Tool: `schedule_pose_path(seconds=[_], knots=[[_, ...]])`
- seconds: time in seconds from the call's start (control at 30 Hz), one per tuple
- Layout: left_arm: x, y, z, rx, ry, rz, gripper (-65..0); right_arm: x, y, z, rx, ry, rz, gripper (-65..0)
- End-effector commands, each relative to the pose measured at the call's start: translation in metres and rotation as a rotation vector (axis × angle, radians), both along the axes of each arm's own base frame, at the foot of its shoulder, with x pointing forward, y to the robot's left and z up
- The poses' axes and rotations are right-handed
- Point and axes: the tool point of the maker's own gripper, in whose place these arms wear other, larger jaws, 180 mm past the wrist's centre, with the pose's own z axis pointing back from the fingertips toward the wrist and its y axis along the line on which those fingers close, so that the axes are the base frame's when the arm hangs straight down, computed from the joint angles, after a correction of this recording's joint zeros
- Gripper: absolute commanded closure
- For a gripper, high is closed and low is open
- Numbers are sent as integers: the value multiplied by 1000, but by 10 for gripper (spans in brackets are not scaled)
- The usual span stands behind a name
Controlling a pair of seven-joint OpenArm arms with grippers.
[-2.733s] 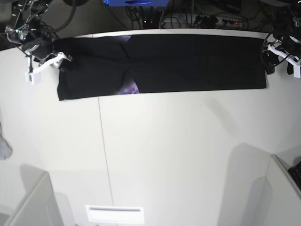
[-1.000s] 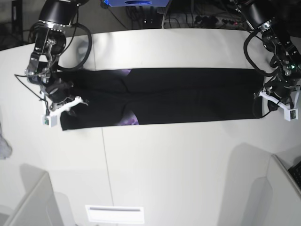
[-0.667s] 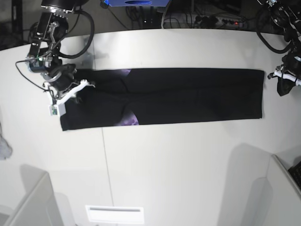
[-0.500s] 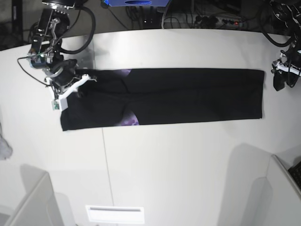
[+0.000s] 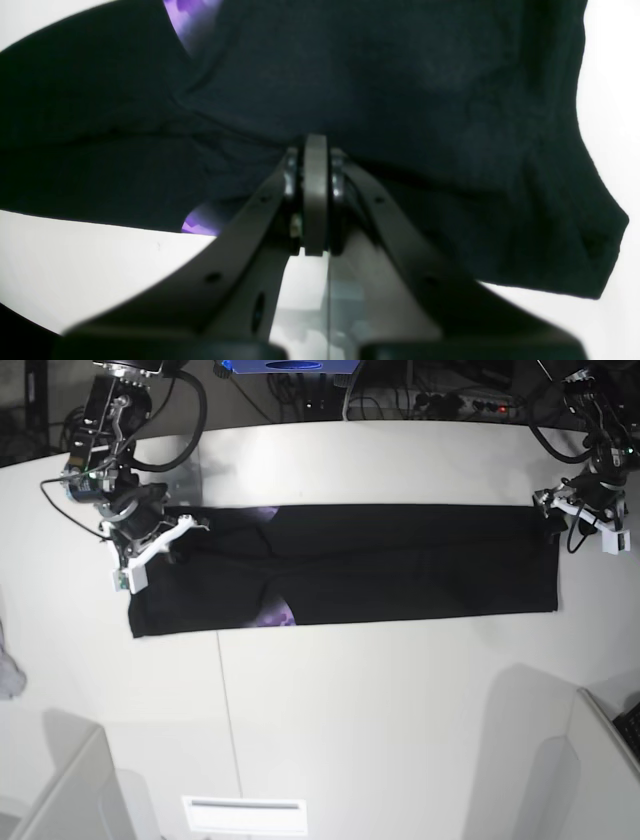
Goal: Fold the T-shirt properly
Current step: 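Move both grippers down to the ends of the folded strip, then grasp the strip end with the left gripper and fold it toward the right gripper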
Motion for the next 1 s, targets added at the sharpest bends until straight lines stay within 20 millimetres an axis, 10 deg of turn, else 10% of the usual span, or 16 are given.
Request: schedule_pose_path(seconds=[0.0,0.37,0.8,0.97], knots=[[6,10,9,16,-34,6,-630,7,0,11,2,-49,5,0],[24,2,-16,-74,-9,22,-617,3,0,9,2,-41,4,0],[32,-11,-27,-104,13,-6,0,3,-1,9,1,-41,3,0],[31,4,-28,-97,26,15,0,1,-1,7,1,-34,2,0]])
